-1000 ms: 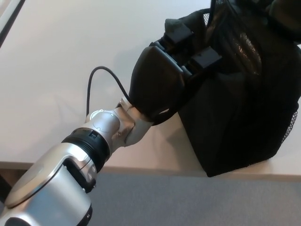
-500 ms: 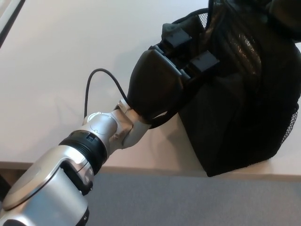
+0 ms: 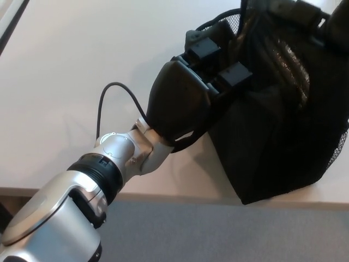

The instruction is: A lunch bag is kept on the middle of the desk and the robot uses both its hands to grab the opening of the bag from the left and right and moves its hands away from each other to spread the bag open

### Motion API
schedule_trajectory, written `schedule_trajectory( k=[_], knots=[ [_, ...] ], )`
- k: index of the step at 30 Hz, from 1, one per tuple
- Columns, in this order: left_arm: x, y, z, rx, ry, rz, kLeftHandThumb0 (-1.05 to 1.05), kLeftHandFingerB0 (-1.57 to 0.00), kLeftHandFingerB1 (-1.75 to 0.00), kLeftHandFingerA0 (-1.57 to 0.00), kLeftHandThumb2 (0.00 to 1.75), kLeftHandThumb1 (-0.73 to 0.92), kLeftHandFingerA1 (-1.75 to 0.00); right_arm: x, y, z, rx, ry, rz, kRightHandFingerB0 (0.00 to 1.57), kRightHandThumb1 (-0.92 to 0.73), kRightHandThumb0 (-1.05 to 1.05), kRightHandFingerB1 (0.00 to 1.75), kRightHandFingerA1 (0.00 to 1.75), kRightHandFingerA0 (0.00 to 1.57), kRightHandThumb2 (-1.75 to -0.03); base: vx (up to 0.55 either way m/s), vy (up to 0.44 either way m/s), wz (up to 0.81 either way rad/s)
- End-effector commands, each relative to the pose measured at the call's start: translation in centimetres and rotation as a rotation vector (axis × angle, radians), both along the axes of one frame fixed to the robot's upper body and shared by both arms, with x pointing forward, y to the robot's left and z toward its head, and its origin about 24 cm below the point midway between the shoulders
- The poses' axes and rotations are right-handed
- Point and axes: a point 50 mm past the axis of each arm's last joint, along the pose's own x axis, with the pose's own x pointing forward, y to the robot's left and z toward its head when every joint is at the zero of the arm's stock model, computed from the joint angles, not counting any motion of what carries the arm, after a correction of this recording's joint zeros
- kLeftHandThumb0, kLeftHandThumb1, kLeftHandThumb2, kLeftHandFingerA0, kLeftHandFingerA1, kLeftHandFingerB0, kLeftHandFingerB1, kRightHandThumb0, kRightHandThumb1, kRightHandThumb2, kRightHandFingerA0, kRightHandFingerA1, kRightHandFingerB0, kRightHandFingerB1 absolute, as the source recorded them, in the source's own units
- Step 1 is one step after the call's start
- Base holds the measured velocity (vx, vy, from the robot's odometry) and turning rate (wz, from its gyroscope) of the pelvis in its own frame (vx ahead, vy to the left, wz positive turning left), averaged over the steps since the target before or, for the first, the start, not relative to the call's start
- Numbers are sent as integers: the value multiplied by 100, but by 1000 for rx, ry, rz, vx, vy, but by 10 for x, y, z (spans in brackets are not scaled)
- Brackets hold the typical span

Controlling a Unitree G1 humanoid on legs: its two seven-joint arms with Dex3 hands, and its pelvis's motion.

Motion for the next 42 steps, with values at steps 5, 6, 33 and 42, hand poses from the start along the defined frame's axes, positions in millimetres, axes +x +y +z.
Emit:
schedule_trajectory(
  k=[5, 6, 33, 42],
  knots=[
    [-2, -3, 0, 39, 15, -47, -15, -73, -163, -81, 80, 54, -170, -14, -17, -27, -294, 96, 118, 23, -57, -9, 29, 29, 22, -58, 0, 0, 0],
    [-2, -3, 0, 39, 12, -46, -15, -73, -162, -82, 78, 54, -170, -14, -17, -26, -309, 82, 122, 19, -55, -15, 29, 31, 21, -58, 0, 0, 0],
    [-1, 4, -4, 44, 26, -37, -29, -108, -72, -101, 58, 63, -139, -19, -13, -66, -437, 230, 152, 0, -73, -27, 50, 52, 0, -120, 0, 0, 0],
    [-7, 25, -25, 15, 102, -6, -23, -71, -175, -77, 63, 67, -175, -33, -16, -65, 35, 240, 210, 66, -54, -19, 132, 172, 93, -58, 0, 0, 0]
  ],
)
